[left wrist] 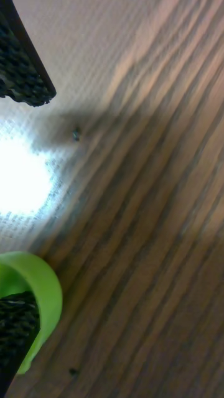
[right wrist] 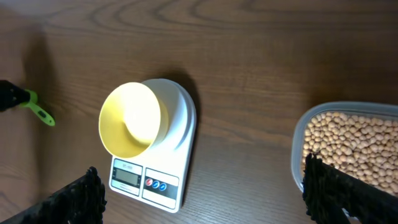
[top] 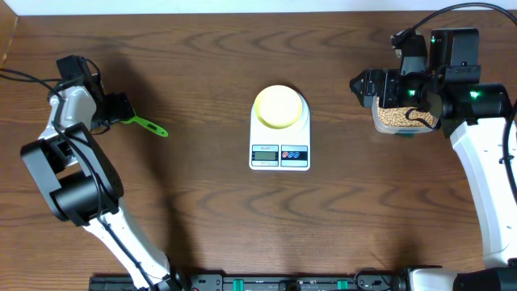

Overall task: Scoop item into bowl and weigh 50g on scale
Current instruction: 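Lift the green scoop with left gripper toward the right gripper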

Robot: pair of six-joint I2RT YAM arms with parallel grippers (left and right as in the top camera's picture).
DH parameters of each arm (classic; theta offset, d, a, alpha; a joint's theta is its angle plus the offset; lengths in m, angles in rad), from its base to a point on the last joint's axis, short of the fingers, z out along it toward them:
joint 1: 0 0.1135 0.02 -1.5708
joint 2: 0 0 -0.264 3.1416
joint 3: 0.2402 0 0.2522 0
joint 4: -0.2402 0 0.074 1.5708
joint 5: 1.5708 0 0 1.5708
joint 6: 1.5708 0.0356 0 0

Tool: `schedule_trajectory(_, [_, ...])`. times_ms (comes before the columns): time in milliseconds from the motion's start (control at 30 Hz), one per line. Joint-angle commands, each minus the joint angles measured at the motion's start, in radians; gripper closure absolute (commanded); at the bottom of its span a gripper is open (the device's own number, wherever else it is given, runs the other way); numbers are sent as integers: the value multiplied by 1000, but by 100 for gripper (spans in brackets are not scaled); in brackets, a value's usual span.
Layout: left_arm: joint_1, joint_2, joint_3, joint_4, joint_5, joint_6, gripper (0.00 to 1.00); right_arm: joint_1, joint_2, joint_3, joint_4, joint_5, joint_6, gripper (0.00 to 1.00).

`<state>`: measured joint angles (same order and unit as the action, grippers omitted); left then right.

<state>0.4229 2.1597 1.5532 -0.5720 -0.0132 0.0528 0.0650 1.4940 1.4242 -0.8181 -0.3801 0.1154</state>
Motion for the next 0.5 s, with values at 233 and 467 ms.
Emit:
schedule_trajectory(233, [2,23,12,36,32,-2,71,2,-3,9,8,-45,43,1])
schedule_trajectory(467, [1,20,15,11,39,-49,93,2,-3,9,16,-44,54,1])
